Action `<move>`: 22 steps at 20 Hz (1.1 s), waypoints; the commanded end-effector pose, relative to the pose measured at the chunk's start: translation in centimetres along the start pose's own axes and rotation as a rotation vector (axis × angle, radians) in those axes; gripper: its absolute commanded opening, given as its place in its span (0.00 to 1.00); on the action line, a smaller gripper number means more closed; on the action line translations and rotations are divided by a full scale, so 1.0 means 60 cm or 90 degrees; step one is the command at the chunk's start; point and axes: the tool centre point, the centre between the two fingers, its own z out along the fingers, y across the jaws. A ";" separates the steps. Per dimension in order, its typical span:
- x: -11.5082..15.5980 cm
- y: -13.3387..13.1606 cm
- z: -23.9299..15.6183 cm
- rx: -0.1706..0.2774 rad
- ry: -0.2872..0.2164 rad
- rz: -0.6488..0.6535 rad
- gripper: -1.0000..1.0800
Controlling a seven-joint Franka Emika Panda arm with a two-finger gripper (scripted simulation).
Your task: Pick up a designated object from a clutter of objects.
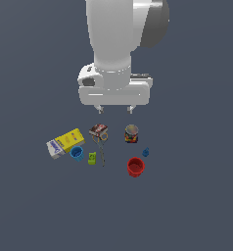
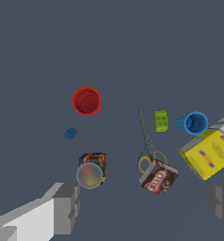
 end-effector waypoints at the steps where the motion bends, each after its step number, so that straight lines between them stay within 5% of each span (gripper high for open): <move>1: 0.004 -0.009 0.014 -0.002 0.000 0.006 0.96; 22: 0.028 -0.188 0.280 -0.022 0.007 0.130 0.96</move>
